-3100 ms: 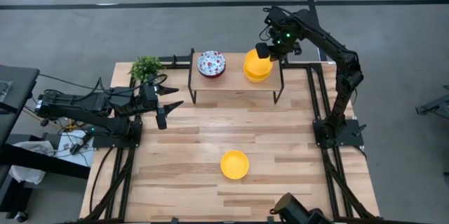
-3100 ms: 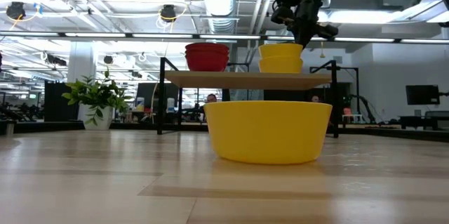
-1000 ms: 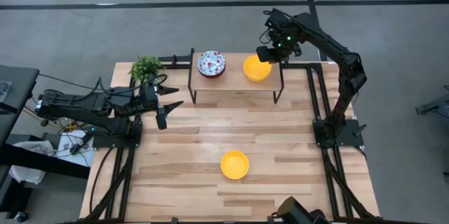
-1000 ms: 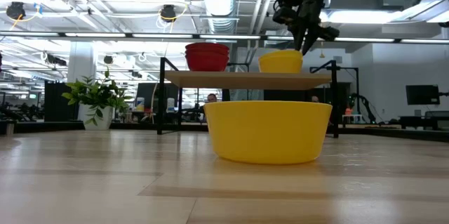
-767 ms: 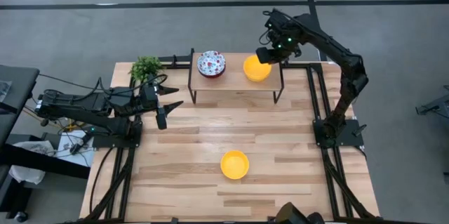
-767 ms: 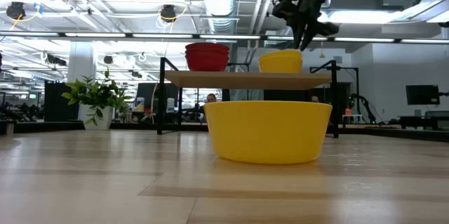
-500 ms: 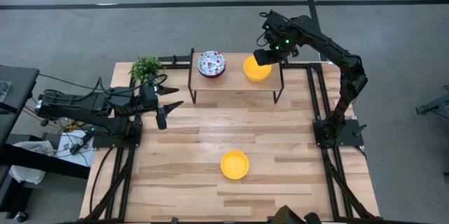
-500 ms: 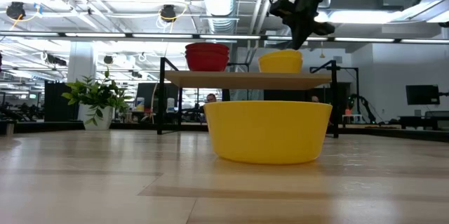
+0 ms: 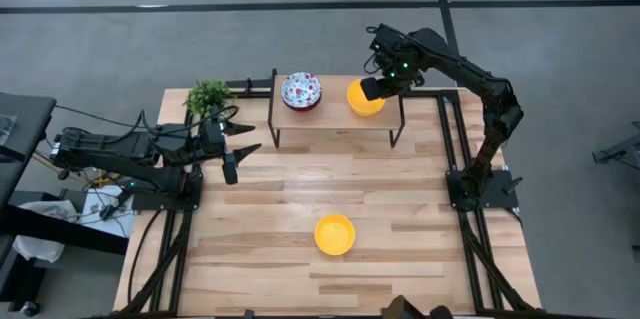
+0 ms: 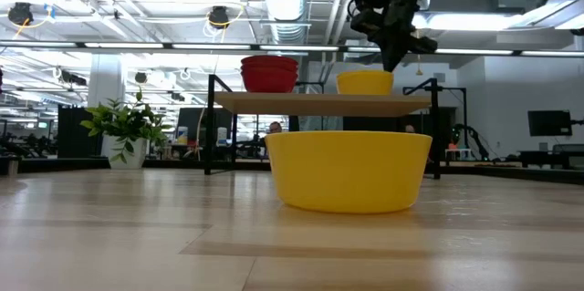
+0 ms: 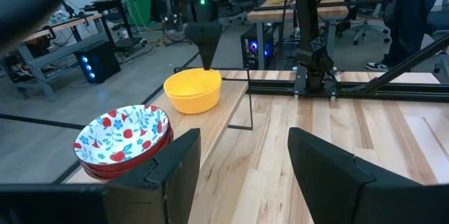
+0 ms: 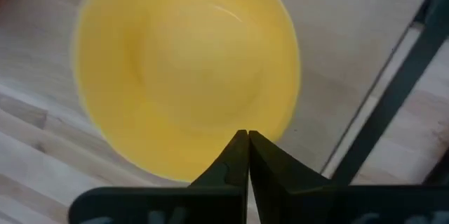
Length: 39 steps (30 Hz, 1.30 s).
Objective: Pick & Place Mini bowls
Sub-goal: Stack the top yellow bowl on the yellow bowl on the shelf, then stack the yellow bowl on the yellow bowls on the shelf
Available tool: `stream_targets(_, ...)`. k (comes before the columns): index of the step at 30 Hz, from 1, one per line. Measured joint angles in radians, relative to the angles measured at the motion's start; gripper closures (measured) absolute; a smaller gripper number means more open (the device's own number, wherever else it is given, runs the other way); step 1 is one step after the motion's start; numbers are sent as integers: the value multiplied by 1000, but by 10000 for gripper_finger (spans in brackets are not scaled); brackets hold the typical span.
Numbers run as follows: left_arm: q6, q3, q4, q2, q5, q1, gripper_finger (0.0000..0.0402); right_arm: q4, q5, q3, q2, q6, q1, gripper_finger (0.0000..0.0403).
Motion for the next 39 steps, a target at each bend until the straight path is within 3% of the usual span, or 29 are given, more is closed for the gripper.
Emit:
stream_targets(10, 0, 0, 0, 0, 0, 0, 187, 57, -27, 0, -31, -6, 7, 402)
stream_targets(15, 0, 0, 0, 0, 0, 0, 187, 57, -30, 0, -85, 0, 66, 402)
stream_targets(22, 0, 0, -1, 0, 0, 0, 187, 85, -22, 1, -169, 94, 239, 402)
stream_targets(25, 0, 0, -1, 0, 0, 0, 187, 93, 33, 2, -182, 149, 329, 402)
stream_targets(39, -7, 0, -1, 0, 0, 0, 187, 145, 131, 2, -131, 342, 686, 402)
